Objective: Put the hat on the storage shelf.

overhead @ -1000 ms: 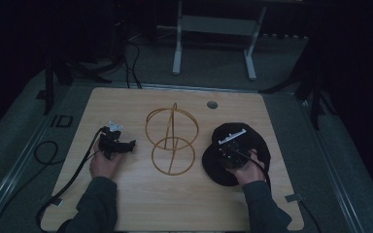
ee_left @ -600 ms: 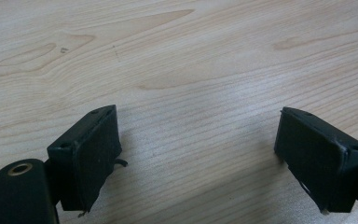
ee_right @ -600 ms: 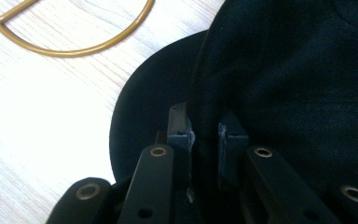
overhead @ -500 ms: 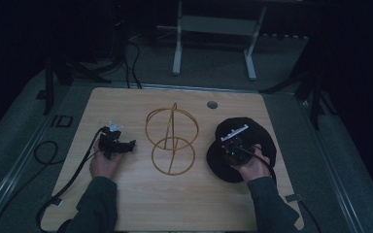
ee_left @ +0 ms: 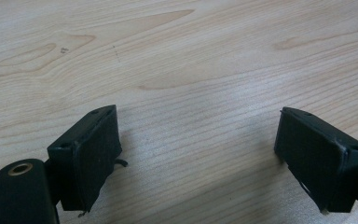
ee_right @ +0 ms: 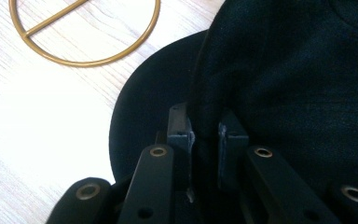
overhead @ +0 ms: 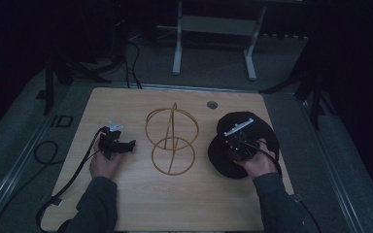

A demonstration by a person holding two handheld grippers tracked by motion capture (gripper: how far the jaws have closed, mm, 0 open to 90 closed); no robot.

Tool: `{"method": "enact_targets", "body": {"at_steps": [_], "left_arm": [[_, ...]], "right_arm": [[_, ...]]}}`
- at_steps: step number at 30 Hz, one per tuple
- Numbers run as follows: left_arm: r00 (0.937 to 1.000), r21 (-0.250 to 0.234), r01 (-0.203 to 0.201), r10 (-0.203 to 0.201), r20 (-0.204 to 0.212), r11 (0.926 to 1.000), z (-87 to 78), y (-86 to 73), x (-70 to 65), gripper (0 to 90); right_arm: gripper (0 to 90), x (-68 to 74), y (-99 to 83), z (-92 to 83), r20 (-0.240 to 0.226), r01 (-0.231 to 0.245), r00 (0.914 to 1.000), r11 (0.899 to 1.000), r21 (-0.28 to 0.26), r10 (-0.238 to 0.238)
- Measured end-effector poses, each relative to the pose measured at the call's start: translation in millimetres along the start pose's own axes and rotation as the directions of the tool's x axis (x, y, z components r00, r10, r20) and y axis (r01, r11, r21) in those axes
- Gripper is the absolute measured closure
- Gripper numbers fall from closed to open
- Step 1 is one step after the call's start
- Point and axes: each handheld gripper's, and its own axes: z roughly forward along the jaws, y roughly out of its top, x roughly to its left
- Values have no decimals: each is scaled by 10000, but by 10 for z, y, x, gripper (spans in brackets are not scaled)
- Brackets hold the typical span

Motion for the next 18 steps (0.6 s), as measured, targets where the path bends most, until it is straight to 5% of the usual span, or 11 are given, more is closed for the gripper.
{"method": "enact_targets", "body": {"at_steps": [18], "left_arm": [[10000, -4, 4, -4, 0, 10000, 0, 0, 0, 138]], "right_arm": [[798, 62, 99, -333, -595, 1003, 9933, 9949, 124, -994]]}}
